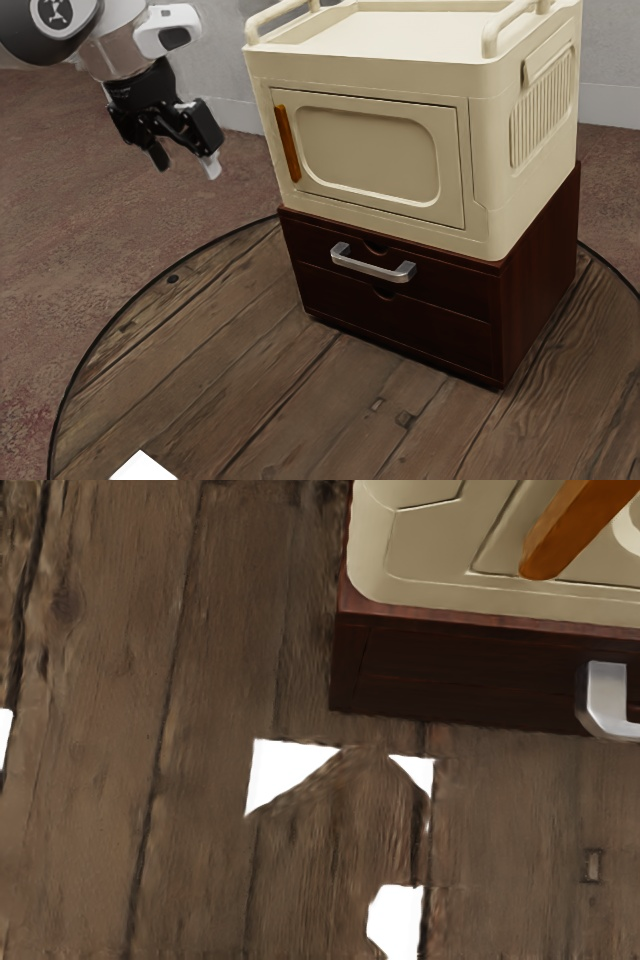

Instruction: Pull the drawer handle with one arm to open the drawer

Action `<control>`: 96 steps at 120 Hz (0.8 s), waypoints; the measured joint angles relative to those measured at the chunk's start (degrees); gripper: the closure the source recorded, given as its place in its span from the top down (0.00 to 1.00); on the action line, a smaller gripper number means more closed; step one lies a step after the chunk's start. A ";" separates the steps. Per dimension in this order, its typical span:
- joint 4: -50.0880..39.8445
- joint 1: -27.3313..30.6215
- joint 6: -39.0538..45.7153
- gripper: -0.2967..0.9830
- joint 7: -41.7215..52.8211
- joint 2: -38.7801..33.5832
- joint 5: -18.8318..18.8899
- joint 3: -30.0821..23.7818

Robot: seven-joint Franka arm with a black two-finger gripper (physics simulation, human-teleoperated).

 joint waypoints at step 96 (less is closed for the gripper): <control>4.33 -1.77 -4.07 0.75 -14.69 -5.09 -0.73 -2.37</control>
